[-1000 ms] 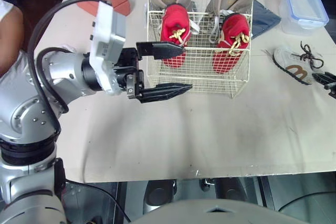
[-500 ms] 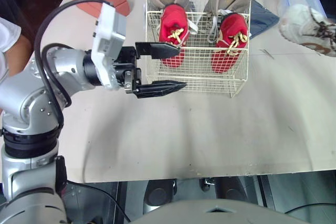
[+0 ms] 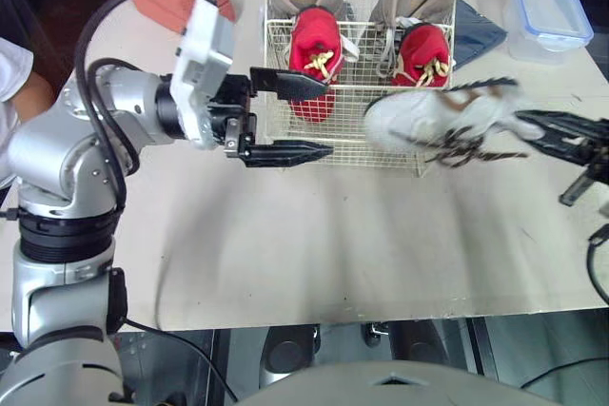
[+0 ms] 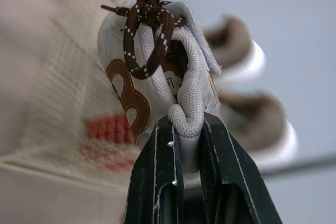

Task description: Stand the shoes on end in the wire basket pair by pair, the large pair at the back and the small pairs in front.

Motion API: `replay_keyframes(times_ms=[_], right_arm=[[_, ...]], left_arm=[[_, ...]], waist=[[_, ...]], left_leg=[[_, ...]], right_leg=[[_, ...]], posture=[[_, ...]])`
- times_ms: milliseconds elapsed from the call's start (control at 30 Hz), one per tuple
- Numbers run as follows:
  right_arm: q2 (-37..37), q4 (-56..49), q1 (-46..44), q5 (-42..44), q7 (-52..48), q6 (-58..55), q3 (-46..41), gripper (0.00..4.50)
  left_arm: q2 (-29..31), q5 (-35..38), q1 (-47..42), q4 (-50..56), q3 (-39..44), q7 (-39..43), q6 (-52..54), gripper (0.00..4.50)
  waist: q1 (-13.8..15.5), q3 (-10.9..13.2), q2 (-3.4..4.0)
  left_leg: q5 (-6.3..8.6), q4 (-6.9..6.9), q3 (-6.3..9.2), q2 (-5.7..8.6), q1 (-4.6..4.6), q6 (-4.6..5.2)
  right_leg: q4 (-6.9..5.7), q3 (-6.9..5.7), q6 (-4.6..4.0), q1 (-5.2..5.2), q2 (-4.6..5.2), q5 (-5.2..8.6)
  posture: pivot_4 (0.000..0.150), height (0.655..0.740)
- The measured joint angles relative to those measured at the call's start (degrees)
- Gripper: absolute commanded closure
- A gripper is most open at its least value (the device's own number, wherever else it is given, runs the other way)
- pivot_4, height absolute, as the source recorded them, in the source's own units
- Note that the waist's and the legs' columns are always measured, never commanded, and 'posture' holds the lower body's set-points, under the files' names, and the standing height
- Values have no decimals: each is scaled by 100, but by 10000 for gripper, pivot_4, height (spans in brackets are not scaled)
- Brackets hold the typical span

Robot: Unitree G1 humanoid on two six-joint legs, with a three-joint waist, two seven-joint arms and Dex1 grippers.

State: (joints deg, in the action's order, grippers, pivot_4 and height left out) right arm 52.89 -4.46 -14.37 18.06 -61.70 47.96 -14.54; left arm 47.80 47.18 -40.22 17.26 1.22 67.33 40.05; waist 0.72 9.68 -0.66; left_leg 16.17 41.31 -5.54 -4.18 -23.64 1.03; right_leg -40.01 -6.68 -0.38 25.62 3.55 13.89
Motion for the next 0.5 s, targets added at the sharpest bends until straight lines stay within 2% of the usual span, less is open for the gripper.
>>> replay_keyframes(times_ms=[133,300,500], right_arm=[[-17,-114,-648,-345,-136,255,864,44314],[-229,-248,-915,-525,-141,390,1583,44314],[-339,-219,-1252,-719,-95,539,1873,44314]], left_arm=[[1,-459,-94,13,-541,69,5,0],[-13,-863,-183,5,-1150,245,75,0],[-62,-1171,-289,-41,-1397,554,-15,0]], waist=[[9,1,-2],[24,16,-26],[10,22,-31]], left_leg=[[0,0,0,0,-5,0],[0,3,0,0,-14,0],[0,6,1,0,-9,0]], right_leg=[[3,-3,0,1,-3,0],[6,-12,-1,2,0,0],[2,-10,-1,2,0,0]], posture=[[1500,6860],[1500,6860],[1500,6860]])
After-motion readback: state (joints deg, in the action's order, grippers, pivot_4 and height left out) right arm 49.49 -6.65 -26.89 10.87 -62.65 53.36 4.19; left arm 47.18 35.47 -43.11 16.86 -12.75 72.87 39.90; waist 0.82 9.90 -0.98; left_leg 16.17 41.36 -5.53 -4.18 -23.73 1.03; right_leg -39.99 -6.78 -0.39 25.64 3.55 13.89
